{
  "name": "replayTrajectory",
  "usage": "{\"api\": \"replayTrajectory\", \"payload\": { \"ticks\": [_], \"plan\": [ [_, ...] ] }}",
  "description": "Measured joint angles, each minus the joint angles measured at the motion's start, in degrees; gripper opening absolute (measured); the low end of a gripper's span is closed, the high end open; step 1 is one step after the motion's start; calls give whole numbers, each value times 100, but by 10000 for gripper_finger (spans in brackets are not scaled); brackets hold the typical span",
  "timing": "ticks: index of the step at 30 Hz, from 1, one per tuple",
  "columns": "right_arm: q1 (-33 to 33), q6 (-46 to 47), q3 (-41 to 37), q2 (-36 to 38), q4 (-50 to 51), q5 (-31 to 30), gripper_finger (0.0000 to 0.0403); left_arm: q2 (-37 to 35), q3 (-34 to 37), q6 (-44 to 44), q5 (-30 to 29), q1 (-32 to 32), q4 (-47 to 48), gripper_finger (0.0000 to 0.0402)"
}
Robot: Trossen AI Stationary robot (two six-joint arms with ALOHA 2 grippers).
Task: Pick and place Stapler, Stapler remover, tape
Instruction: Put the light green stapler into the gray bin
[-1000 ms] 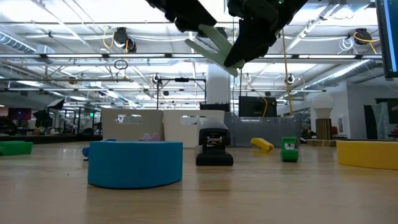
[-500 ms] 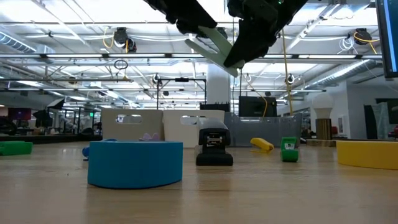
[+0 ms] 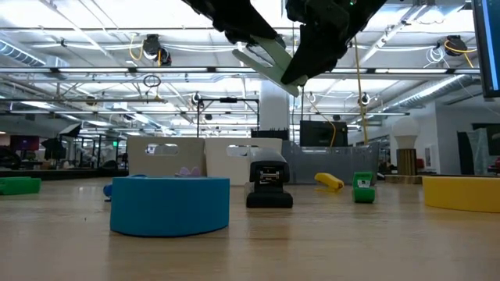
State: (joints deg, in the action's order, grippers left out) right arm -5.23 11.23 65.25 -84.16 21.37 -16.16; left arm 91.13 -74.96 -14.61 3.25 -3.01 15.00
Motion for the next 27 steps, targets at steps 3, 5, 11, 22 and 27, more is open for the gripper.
{"api": "replayTrajectory", "payload": {
  "ticks": [3, 5, 11, 22, 27],
  "plan": [
    [0, -18, 0, 0, 9, 0, 120, 2, 0, 23, 124, -53, 17, 140],
    [0, -19, 0, 0, 8, 2, 120, 2, 0, 23, 227, -72, 30, 134],
    [0, -8, 0, 0, -7, 15, 120, 2, -11, 15, 229, -74, 168, 149],
    [0, 14, 0, 2, -20, -4, 119, 11, -4, -58, 254, -76, 289, 167],
    [0, -3, 0, 2, -12, 0, 119, 11, -4, -30, 277, -76, 241, 143]
  ]
}}
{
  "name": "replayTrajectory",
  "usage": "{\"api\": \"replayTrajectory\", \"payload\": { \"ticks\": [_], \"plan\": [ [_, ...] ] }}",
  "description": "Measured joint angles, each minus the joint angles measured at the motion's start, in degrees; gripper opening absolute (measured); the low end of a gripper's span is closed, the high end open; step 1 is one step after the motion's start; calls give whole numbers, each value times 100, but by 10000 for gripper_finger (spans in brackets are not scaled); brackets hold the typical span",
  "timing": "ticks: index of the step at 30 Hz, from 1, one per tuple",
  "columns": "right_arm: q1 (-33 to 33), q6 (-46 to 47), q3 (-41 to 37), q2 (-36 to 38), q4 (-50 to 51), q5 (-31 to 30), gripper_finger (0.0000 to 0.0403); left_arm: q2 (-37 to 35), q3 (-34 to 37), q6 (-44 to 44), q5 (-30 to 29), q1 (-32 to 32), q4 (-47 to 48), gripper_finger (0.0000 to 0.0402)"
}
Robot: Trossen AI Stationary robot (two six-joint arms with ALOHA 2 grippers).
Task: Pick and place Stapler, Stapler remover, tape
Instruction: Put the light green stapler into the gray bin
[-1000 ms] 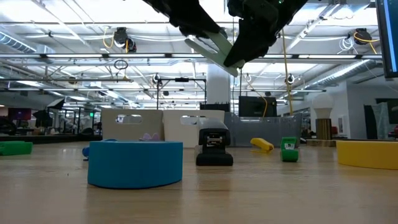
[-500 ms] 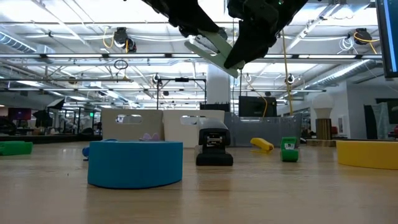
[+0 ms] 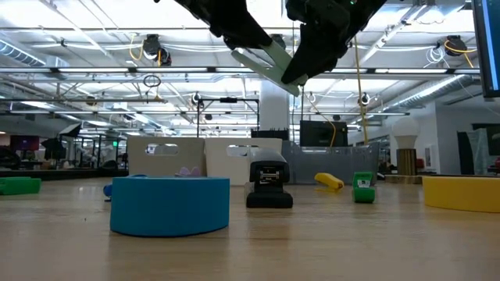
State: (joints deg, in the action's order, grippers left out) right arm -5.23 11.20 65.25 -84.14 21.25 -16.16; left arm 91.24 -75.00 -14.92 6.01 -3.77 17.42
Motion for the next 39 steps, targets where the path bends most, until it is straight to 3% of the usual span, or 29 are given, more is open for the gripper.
{"api": "replayTrajectory", "payload": {
  "ticks": [11, 24, 28, 31, 39],
  "plan": [
    [0, -14, 0, -1, -2, 15, 120, -2, 0, 4, 38, -13, 98, 130],
    [28, 310, 0, 2, 78, 257, 218, -33, 4, 113, -435, -17, 574, 128],
    [32, 308, 0, 88, 380, 293, 233, -82, 4, 362, -885, -47, 940, 128],
    [31, 315, 0, 166, 637, 285, 236, -208, 4, 585, -1535, -68, 1257, 128],
    [39, 308, 0, 297, 872, 269, 226, -437, 2, 3167, -3169, -448, 2623, 127]
  ]
}}
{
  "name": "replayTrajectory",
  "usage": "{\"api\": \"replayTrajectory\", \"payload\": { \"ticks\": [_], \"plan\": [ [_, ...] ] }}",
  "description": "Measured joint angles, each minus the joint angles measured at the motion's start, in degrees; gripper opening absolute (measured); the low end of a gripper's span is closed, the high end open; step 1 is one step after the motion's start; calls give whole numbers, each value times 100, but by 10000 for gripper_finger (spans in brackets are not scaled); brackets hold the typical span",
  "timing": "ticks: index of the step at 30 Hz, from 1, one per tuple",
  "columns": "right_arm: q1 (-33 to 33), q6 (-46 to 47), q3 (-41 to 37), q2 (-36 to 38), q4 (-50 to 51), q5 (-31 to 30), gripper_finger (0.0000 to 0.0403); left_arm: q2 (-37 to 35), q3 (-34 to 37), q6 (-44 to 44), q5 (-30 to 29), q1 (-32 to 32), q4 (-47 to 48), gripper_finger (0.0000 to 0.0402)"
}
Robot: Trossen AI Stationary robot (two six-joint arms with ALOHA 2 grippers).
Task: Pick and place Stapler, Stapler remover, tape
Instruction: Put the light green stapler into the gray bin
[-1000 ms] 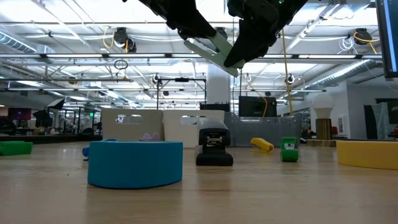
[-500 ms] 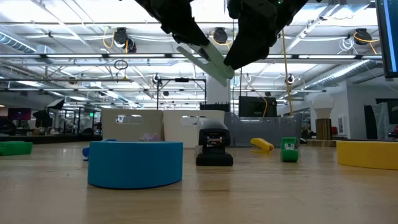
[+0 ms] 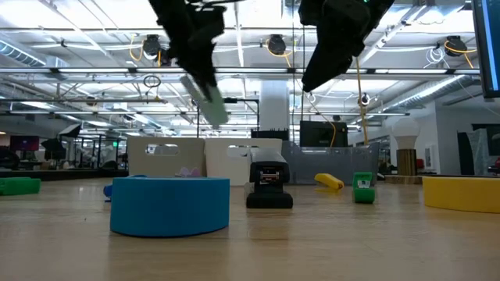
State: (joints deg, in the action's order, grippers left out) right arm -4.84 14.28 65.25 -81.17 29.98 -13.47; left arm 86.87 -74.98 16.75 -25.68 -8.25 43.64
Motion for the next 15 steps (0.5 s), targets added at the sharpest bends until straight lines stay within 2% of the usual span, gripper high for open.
{"api": "replayTrajectory", "payload": {
  "ticks": [6, 15],
  "plan": [
    [0, -23, 0, 0, 40, 3, 224, 4, 4, 1695, -798, -219, 1032, 127],
    [0, -47, 0, -2, 81, -16, 222, 6, 755, 3094, -1393, -264, 668, 127]
  ]
}}
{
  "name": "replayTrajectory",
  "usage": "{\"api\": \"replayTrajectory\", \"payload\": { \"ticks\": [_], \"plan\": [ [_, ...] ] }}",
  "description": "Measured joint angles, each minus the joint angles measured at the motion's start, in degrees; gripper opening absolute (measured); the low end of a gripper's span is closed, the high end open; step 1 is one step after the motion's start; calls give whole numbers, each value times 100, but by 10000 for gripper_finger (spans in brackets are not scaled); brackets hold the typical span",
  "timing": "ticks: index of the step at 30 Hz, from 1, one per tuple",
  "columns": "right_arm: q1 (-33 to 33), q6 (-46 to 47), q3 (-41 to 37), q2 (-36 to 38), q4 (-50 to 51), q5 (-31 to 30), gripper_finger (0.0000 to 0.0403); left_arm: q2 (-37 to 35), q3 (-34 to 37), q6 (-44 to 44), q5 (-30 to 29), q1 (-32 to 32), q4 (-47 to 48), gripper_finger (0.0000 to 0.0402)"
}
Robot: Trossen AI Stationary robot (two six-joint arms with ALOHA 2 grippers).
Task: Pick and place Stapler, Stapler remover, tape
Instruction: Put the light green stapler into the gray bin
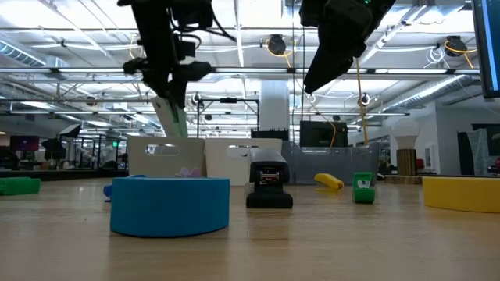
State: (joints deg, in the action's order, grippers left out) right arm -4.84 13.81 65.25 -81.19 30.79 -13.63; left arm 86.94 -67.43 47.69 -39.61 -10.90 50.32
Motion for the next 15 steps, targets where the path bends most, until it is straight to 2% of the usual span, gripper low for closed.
{"api": "replayTrajectory", "payload": {
  "ticks": [6, 15],
  "plan": [
    [2, -122, 0, -2, 0, -160, 221, 0, 580, 604, -756, 147, -788, 127],
    [2, -147, 0, -4, 0, -168, 221, 2, 1594, 594, -1189, 416, -2434, 127]
  ]
}}
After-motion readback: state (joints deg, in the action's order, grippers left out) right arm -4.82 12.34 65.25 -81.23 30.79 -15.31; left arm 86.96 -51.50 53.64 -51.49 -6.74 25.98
